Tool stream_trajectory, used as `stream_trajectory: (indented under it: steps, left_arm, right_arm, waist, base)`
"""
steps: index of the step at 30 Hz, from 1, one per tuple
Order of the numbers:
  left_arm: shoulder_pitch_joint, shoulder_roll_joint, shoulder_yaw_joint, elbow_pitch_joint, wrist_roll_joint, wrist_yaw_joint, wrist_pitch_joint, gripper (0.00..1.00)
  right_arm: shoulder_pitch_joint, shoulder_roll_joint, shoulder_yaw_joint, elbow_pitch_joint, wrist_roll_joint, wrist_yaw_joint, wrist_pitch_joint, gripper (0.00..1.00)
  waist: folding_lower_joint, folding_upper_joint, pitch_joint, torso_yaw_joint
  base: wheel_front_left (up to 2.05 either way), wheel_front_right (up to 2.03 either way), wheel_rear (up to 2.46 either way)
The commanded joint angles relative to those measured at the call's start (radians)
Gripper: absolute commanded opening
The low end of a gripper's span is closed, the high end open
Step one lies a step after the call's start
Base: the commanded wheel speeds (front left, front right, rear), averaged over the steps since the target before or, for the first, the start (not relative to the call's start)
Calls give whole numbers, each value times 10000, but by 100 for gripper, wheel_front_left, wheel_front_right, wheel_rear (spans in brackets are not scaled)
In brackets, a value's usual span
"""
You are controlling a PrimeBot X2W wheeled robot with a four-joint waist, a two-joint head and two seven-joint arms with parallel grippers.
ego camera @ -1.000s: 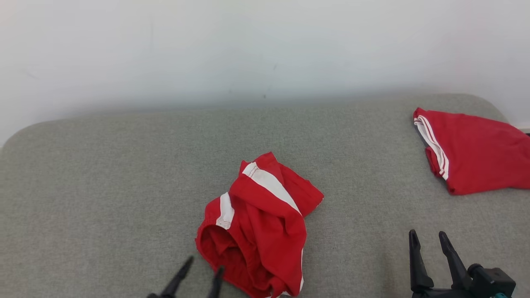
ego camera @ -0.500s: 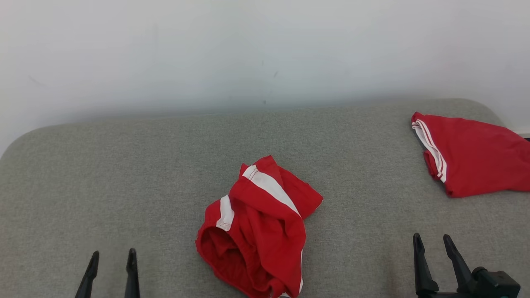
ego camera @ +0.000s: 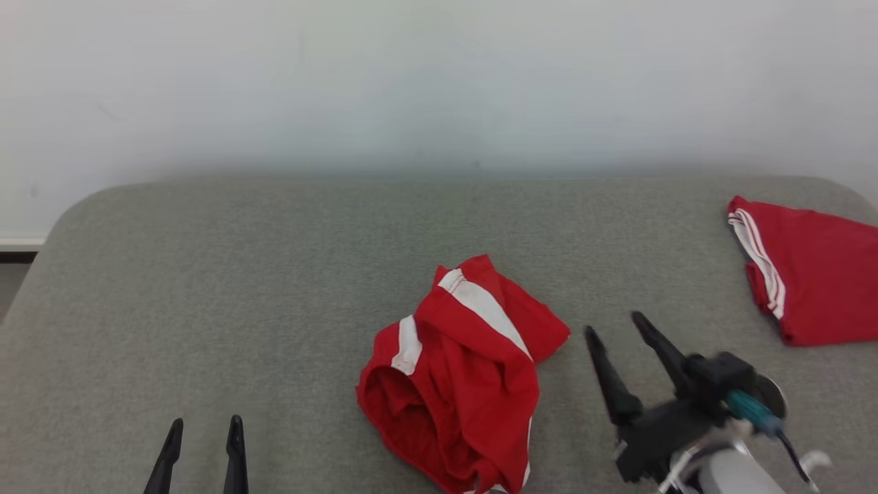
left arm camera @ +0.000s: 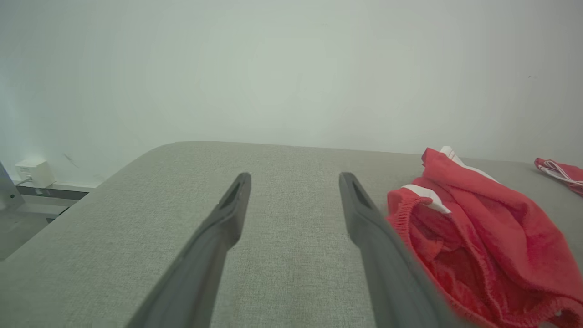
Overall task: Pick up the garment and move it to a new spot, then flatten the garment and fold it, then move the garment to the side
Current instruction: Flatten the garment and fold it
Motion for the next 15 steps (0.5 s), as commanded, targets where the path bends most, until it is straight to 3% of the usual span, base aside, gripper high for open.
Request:
stream_trajectory:
  steps: [1, 5, 15]
  left_arm:
    - [-143, -127, 62, 89, 73, -112, -27, 100]
    - [-282, -312, 104, 187, 207, -238, -27, 100]
    - [-867, -773, -67, 541, 500, -629, -28, 100]
  right_arm:
    - [-512, -68, 486, 222, 123, -1, 155, 100]
    - [-1664, -118, 1459, 883, 403, -1, 502, 100]
    - [-4764, 219, 3600, 4248, 1390, -1, 1054, 100]
  waist:
    - [-1, 0, 108, 377]
    - [-1, 0, 252, 724]
    - [-1, 0, 788, 2018]
  base:
    - [0, 0, 0]
    - [0, 0, 0]
    - [0, 0, 0]
